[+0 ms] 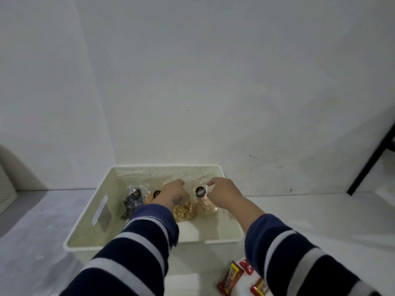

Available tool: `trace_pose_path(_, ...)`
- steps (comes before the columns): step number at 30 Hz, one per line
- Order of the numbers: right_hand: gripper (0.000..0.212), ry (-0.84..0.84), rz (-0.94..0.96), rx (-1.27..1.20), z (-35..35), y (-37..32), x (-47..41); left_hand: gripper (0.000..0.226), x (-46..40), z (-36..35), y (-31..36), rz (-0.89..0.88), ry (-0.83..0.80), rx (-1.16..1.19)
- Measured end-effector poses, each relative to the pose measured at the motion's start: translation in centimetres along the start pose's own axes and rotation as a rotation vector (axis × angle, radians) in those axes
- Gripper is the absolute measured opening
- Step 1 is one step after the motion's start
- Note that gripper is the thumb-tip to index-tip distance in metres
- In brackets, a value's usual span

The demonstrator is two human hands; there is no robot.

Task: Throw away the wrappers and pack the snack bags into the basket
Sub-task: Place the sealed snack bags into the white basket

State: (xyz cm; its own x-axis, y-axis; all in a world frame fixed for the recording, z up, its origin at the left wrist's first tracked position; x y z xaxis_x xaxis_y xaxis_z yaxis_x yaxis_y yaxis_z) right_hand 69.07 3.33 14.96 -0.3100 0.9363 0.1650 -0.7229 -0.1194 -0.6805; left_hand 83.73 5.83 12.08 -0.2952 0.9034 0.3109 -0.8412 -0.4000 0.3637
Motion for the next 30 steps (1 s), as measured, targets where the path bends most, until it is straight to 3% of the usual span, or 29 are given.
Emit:
trace_pose_path(5,0.038,0.022,0.042,0.105,4.6,1.1,6.7,0.048,7.4,0.3,6.5,-0.198,-0.064,-0.254)
trace_pose_path(11,0.038,-0.024,-0.043,0.175,8.5,9.4,16.3,0.045,15.8,-3.2,13.1,-0.302,-0.085,-0.257)
trace_pose_path(22,0.039,-0.047,-0.199,0.223,18.9,30.2,32.7,0.046,28.0,-20.7,28.1,-0.389,-0.271,-0.297)
trace_pose_path(30,0.040,-0.043,-0.313,0.279,26.5,43.0,41.4,0.044,33.9,-30.6,38.3,-0.416,-0.316,-0.275)
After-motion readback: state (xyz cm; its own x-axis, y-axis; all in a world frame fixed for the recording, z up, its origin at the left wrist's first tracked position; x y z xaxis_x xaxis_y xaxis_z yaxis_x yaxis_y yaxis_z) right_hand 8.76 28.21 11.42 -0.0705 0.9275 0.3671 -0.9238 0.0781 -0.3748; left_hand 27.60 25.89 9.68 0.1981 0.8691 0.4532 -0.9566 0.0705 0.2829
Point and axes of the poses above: each hand's wrist, its own x-axis away from the middle knuckle, its own z-axis out of the back of the hand, y = z × x, the point moved 9 cm from there along -x, towards the middle knuckle, and after that the axes turned 12 degrees about -x, right-handed, at the moved point
